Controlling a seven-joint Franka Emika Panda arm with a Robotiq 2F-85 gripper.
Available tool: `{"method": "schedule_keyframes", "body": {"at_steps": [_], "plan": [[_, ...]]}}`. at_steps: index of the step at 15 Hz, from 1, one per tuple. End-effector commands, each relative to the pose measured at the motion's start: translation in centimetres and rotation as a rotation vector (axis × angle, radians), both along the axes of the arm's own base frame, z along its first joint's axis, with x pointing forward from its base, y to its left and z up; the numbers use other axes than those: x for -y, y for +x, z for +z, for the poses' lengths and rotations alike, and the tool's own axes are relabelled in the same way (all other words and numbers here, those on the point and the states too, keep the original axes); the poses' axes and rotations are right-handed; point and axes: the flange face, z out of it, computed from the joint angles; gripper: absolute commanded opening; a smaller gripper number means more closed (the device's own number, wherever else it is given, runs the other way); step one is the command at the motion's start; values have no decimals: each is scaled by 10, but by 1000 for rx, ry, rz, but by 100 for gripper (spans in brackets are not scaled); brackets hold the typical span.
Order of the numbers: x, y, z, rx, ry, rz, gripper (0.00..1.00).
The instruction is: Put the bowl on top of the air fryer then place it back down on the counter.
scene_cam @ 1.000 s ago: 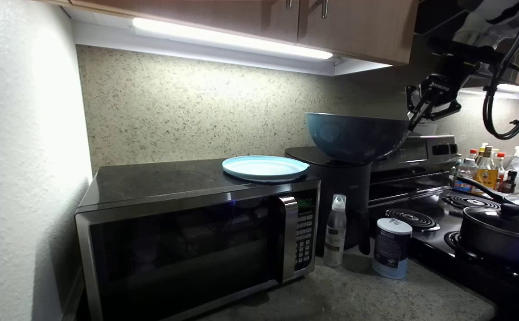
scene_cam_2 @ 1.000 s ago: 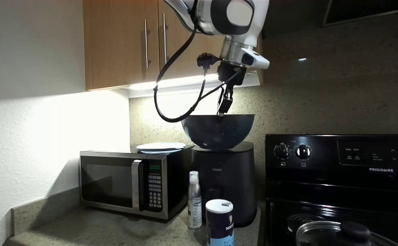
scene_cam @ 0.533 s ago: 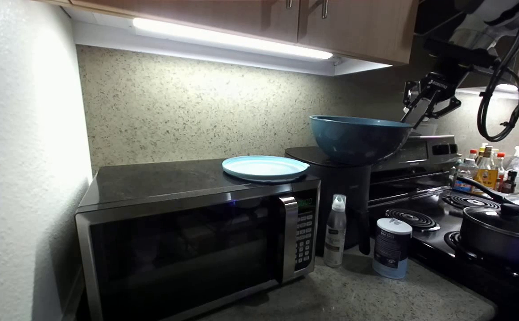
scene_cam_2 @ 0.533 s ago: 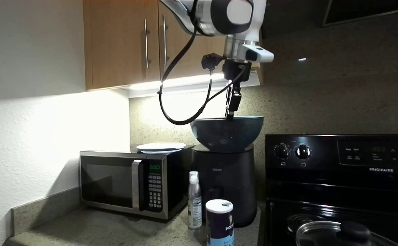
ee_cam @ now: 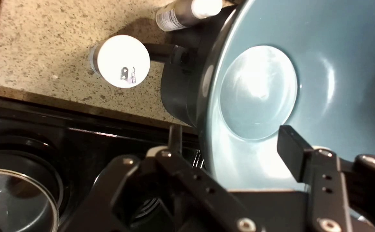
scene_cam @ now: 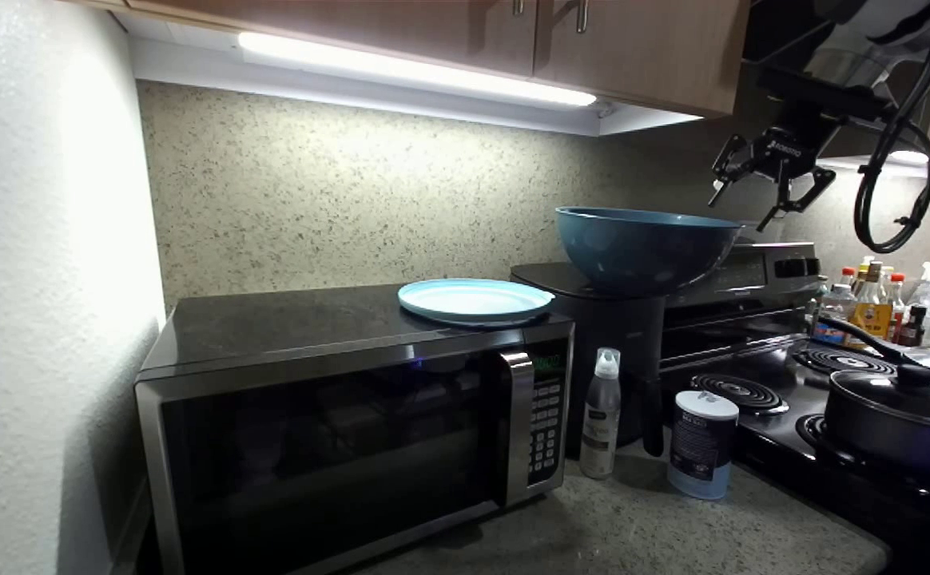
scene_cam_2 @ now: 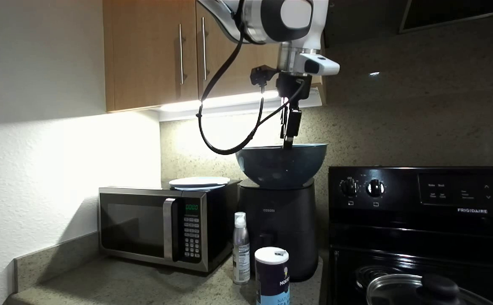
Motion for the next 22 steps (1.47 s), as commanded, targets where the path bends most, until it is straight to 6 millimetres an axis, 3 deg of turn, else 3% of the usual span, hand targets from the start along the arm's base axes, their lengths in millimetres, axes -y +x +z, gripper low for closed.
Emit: {"method": "schedule_keyframes", "body": {"at_steps": [1, 9, 10, 12, 19, 20, 22], "plan": [[1, 0, 1, -1, 0, 1, 77], [1, 0, 1, -1, 0, 1, 77], [1, 0, 1, -1, 0, 1, 94], [1, 4, -4, -32, -7, 4, 99], [-1, 22, -28, -158, 22, 58, 100], [-2, 24, -30, -160, 26, 61, 77], [-3, 28, -31, -163, 18, 64, 68]]}}
